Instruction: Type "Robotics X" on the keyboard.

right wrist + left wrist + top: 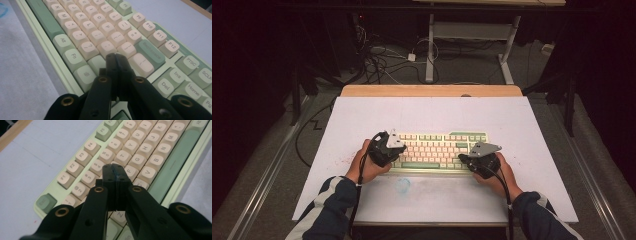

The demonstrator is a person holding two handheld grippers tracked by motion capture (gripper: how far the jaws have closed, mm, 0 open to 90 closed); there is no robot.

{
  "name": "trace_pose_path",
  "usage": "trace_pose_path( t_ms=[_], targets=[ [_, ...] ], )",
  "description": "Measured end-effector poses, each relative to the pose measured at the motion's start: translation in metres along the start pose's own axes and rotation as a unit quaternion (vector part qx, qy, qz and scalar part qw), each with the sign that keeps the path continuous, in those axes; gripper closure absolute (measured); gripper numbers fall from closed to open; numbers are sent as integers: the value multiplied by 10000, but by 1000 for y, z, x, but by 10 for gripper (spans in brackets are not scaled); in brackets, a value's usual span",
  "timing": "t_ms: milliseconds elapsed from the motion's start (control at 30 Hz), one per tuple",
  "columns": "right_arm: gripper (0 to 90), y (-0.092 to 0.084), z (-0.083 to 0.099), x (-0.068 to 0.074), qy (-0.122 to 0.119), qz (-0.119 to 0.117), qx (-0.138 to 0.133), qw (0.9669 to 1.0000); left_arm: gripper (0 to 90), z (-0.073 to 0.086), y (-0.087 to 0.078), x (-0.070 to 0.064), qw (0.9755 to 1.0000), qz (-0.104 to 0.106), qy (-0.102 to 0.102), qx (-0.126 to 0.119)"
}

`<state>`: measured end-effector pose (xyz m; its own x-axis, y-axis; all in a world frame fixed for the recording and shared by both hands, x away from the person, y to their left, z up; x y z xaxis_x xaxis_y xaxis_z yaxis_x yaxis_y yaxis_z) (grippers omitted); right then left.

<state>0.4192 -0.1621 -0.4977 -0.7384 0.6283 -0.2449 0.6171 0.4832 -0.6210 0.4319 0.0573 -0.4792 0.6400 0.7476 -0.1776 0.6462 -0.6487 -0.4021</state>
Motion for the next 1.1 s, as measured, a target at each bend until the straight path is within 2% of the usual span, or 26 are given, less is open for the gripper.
trace_pose_path(
  t_ms=[333, 633, 767, 900, 1100],
  targets=[
    [900, 0, 0, 0, 8, 2, -4, 10000, 868, -5, 21, -6, 9999, 46, 34, 151],
    [900, 0, 0, 0, -13, 13, 7, 10000, 868, -1, 39, -5, 9993, -146, 151, 313],
    [900, 0, 0, 1, -10, 19, 14, 10000, 868, 2, 41, -5, 9989, -138, 176, 409],
    [900, 0, 0, 1, -17, 28, 20, 10000, 855, 0, 39, -7, 9991, -124, 198, 348],
    [900, -1, 0, 1, -20, 28, 32, 10000, 845, -9, 29, -10, 9997, -83, 234, 89]
  ],
)
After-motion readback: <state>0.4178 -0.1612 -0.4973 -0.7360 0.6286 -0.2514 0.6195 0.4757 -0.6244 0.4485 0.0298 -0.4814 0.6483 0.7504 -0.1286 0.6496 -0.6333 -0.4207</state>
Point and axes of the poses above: each handheld gripper's, and its own axes: y roughly forward along the jaws, z roughly out of its underside, x roughly to its left, the point moved 6 cm from there along y, roughly forward along the jaws, and after that the axes turned 3 degrees about z, right-handed, at the moved point
